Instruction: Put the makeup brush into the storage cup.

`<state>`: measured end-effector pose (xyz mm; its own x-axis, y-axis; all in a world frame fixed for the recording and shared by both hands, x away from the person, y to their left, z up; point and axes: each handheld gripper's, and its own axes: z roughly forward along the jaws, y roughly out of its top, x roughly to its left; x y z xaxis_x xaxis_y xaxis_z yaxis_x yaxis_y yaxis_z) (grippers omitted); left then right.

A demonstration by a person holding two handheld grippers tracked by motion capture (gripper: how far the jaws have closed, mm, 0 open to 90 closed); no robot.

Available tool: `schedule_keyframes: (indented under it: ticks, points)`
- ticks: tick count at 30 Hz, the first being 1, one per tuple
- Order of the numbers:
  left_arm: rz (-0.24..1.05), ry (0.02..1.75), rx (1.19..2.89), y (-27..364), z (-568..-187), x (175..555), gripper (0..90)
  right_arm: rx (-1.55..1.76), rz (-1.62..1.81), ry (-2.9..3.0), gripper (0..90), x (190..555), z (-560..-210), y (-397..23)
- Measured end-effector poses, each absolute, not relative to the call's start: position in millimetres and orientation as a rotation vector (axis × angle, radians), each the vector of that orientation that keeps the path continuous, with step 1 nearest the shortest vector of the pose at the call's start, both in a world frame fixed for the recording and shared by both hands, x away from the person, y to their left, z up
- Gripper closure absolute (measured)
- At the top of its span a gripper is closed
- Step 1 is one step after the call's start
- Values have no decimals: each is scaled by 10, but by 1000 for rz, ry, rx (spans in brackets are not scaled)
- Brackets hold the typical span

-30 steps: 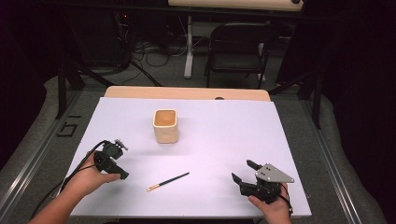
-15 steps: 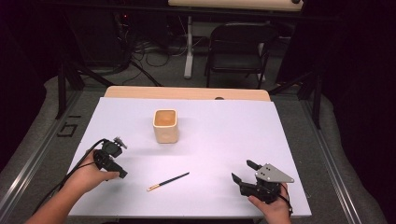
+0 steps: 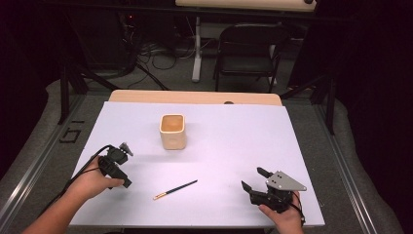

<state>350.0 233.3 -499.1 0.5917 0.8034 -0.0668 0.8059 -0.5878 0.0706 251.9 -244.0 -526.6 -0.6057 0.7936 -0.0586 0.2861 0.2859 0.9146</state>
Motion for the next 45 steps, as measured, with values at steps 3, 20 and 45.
schedule_keyframes:
  ticks: [3, 20, 45]
  points:
    - [-71, 1395, 2715, 2341, -4995, 3511, 421, 964, 1295, 2046, 276, 2518, -5266, -2440]
    - [-202, 1409, 2745, 2295, -4986, 3559, 476, 962, 1294, 2051, 276, 2516, -5268, -2434]
    - [-218, 1289, 2825, 1878, -4919, 3590, 483, 955, 1298, 2050, 275, 2516, -5268, -2428]
